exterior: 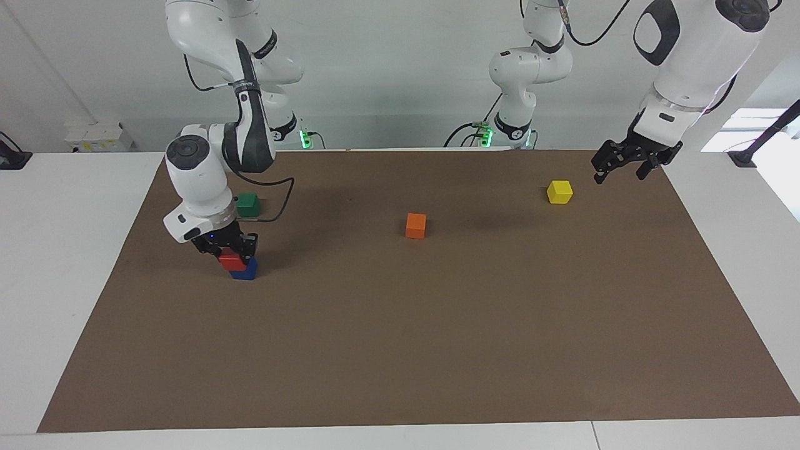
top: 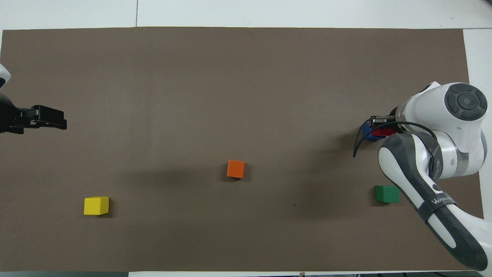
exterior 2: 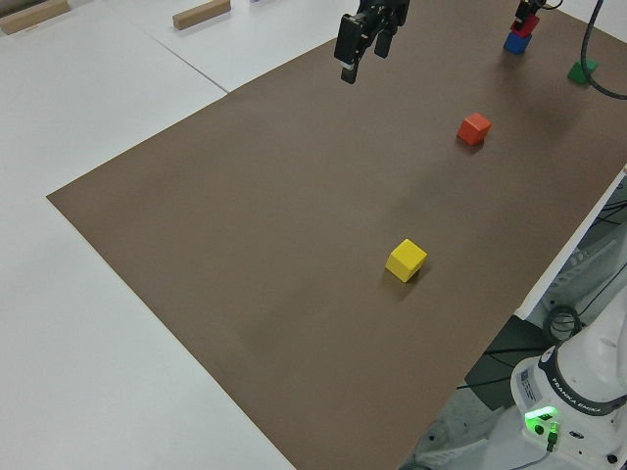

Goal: Transfer red block to right arm and stack on blue block
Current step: 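Open the right gripper and retract it from the stacked cubes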

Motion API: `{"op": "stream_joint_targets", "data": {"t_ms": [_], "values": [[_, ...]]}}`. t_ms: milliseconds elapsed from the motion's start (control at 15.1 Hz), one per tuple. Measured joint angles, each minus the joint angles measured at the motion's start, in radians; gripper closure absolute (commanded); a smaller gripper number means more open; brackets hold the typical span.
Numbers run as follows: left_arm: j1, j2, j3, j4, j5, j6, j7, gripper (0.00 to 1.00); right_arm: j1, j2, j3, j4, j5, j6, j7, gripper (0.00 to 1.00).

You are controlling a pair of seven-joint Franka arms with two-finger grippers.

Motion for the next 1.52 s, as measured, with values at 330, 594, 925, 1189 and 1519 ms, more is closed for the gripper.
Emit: {"op": "stream_joint_targets", "data": {"t_ms": [330, 594, 925, 1189, 1519], "values": [[0.0, 0.0, 0.0, 0.0, 0.0, 0.0, 0.0, 0.0, -0.003, 0.0, 0.001, 0.0, 0.0, 0.0, 0.0, 0.54], [0.0, 0.0, 0.0, 0.0, 0.0, 0.0, 0.0, 0.0, -0.003, 0.0, 0.001, 0.0, 0.001, 0.0, 0.0, 0.0], [0.001, 0.0, 0.007, 0.0, 0.0, 0.0, 0.0, 0.0, -0.003, 0.0, 0.001, 0.016, 0.003, -0.022, -0.001, 0.0], [0.001, 0.0, 0.009, 0.0, 0.0, 0.0, 0.0, 0.0, -0.003, -0.007, 0.005, 0.096, 0.003, -0.143, -0.018, 0.0], [0.001, 0.0, 0.009, 0.0, 0.0, 0.0, 0.0, 0.0, -0.003, -0.049, 0.012, 0.302, 0.052, -0.392, -0.145, 0.0]]}}
